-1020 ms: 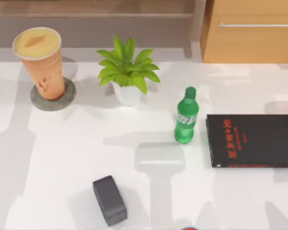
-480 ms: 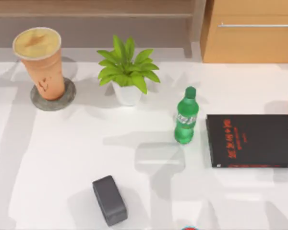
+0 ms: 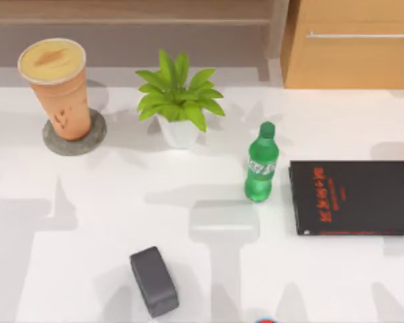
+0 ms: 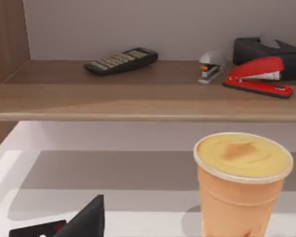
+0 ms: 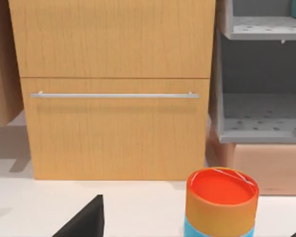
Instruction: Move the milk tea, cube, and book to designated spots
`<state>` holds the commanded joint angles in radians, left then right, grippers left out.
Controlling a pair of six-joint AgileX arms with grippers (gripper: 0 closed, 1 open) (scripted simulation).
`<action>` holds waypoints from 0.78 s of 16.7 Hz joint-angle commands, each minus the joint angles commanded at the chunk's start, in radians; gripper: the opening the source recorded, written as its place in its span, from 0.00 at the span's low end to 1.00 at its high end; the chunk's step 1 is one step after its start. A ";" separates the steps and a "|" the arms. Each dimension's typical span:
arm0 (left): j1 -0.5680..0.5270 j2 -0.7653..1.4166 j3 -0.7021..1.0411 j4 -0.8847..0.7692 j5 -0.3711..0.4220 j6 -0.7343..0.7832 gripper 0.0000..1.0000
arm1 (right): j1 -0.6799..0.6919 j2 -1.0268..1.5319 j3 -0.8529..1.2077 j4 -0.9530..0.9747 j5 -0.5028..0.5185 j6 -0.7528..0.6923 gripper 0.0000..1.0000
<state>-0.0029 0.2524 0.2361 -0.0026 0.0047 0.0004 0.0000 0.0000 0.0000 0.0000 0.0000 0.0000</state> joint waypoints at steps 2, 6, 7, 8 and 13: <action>0.001 -0.124 -0.116 -0.002 -0.002 0.000 1.00 | 0.000 0.000 0.000 0.000 0.000 0.000 1.00; 0.003 -0.248 -0.232 0.002 -0.005 0.000 1.00 | 0.000 0.000 0.000 0.000 0.000 0.000 1.00; 0.003 -0.252 -0.236 0.003 -0.005 0.000 1.00 | 0.000 0.000 0.000 0.000 0.000 0.000 1.00; 0.003 -0.252 -0.236 0.003 -0.005 0.000 1.00 | 0.000 0.000 0.000 0.000 0.000 0.000 1.00; 0.003 -0.252 -0.236 0.003 -0.005 0.000 1.00 | -0.003 0.010 0.010 0.005 -0.003 0.000 1.00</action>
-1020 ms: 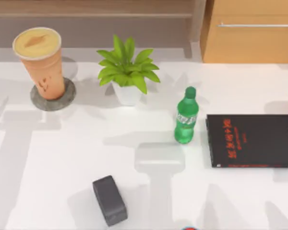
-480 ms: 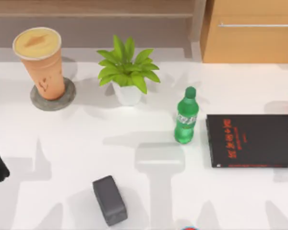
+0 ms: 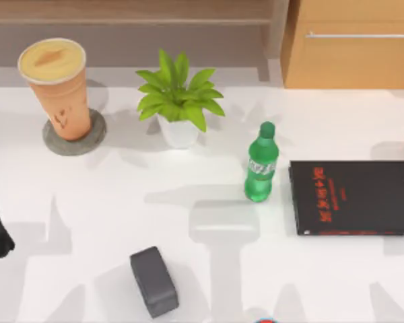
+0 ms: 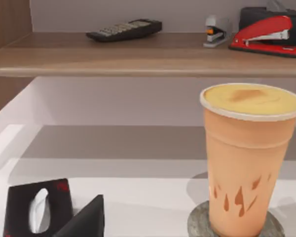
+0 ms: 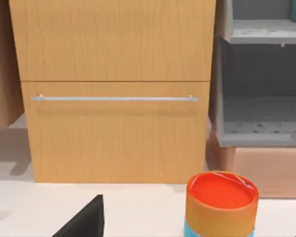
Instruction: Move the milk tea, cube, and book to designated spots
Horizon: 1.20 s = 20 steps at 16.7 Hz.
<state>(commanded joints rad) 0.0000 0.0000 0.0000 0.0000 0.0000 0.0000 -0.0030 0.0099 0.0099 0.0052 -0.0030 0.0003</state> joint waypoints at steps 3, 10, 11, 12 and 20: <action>0.000 0.000 0.000 0.000 0.000 0.000 1.00 | -0.028 0.094 0.090 0.042 -0.026 0.000 1.00; 0.000 0.000 0.000 0.000 0.000 0.000 1.00 | -0.167 0.661 0.513 0.222 -0.148 -0.008 1.00; 0.000 0.000 0.000 0.000 0.000 0.000 1.00 | -0.191 0.769 0.585 0.252 -0.169 -0.009 1.00; 0.000 0.000 0.000 0.000 0.000 0.000 1.00 | -0.215 0.880 0.658 0.282 -0.191 -0.011 1.00; 0.000 0.000 0.000 0.000 0.000 0.000 1.00 | -0.386 1.704 1.196 0.501 -0.354 -0.016 1.00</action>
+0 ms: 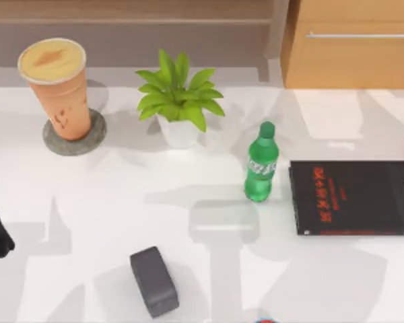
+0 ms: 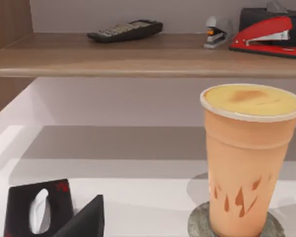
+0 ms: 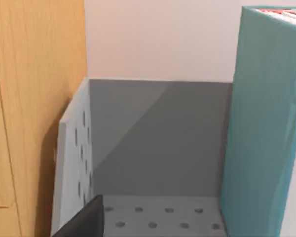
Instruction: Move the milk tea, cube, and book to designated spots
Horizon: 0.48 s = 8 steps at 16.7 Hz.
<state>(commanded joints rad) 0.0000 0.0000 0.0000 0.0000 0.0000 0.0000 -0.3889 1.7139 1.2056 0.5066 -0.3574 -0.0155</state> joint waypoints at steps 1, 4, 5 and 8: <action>0.000 0.000 0.000 0.000 0.000 0.000 1.00 | -0.016 0.075 0.051 0.021 -0.015 0.001 1.00; 0.000 0.000 0.000 0.000 0.000 0.000 1.00 | -0.050 0.238 0.165 0.070 -0.051 0.004 1.00; 0.000 0.000 0.000 0.000 0.000 0.000 1.00 | -0.058 0.270 0.189 0.081 -0.059 0.004 1.00; 0.000 0.000 0.000 0.000 0.000 0.000 1.00 | -0.066 0.305 0.215 0.093 -0.067 0.006 1.00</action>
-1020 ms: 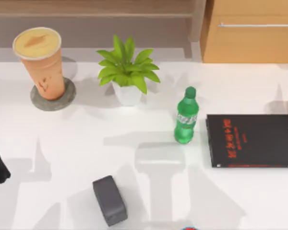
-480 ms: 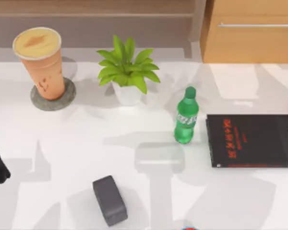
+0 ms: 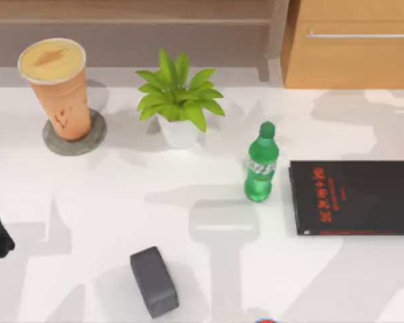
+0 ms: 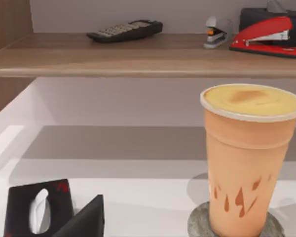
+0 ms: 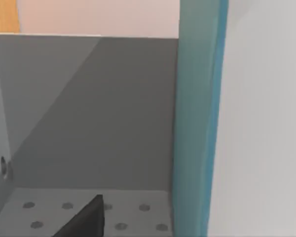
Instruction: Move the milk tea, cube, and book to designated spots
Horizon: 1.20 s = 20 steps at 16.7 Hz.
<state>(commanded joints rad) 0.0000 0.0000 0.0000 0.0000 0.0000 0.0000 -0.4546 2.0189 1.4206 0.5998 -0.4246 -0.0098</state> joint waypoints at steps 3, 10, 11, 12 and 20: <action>0.000 0.000 0.000 0.000 0.000 0.000 1.00 | 0.000 0.000 0.000 0.000 0.000 0.000 1.00; 0.000 0.000 0.000 0.000 0.000 0.000 1.00 | 0.018 0.067 0.102 -0.035 0.019 -0.001 1.00; 0.000 0.000 0.000 0.000 0.000 0.000 1.00 | 0.022 0.082 0.124 -0.043 0.023 -0.001 1.00; 0.000 0.000 0.000 0.000 0.000 0.000 1.00 | 0.025 0.093 0.141 -0.049 0.026 -0.001 1.00; 0.000 0.000 0.000 0.000 0.000 0.000 1.00 | 0.026 0.099 0.151 -0.053 0.027 -0.001 0.70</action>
<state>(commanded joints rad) 0.0000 0.0000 0.0000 0.0000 0.0000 0.0000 -0.4285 2.1183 1.5719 0.5471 -0.3972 -0.0107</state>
